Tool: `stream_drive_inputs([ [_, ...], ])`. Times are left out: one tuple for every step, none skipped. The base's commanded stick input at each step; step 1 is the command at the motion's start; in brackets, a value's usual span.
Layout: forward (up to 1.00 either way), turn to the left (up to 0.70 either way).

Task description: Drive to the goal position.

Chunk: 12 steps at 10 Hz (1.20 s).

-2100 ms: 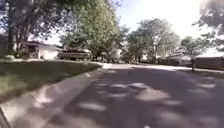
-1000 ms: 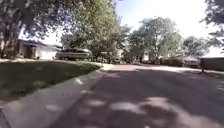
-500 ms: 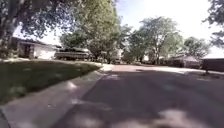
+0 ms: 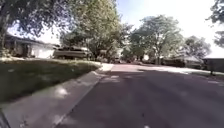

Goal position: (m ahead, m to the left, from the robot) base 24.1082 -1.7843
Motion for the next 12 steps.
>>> stream_drive_inputs([
  [1.00, 0.00],
  [1.00, 0.00],
  [1.00, 0.00],
  [1.00, 0.00],
  [1.00, 0.00],
  [1.00, 0.00],
  [1.00, 0.00],
  [1.00, 0.00],
  [1.00, 0.00],
  [1.00, 0.00],
  [1.00, 0.00],
  [1.00, 0.00],
])
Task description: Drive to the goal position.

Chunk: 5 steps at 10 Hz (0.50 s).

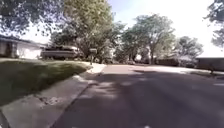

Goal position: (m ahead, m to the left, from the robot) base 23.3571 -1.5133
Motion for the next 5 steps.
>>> stream_drive_inputs([
  [1.00, 0.00],
  [1.00, 0.00],
  [1.00, 0.00],
  [1.00, 0.00],
  [1.00, 0.00],
])
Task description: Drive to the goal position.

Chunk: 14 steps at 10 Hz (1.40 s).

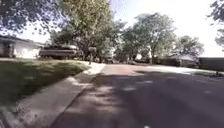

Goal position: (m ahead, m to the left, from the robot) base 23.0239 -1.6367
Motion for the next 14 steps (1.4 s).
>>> stream_drive_inputs([
  [1.00, 0.00],
  [1.00, 0.00],
  [1.00, 0.00],
  [1.00, 0.00],
  [1.00, -0.22],
  [1.00, -0.34],
  [1.00, -0.36],
  [1.00, 0.00],
  [1.00, 0.00],
  [1.00, 0.00],
  [1.00, 0.00],
  [1.00, 0.00],
  [1.00, 0.00],
  [1.00, 0.00],
])
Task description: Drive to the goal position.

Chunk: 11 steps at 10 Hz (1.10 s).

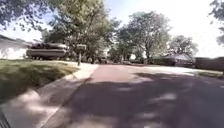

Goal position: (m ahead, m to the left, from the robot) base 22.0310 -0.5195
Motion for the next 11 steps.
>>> stream_drive_inputs([
  [1.00, 0.00],
  [1.00, 0.00],
  [1.00, 0.00],
  [1.00, 0.00],
  [1.00, 0.00],
  [1.00, 0.00],
  [1.00, 0.00],
  [1.00, 0.00],
  [1.00, 0.00],
  [1.00, 0.00],
  [1.00, 0.00],
])
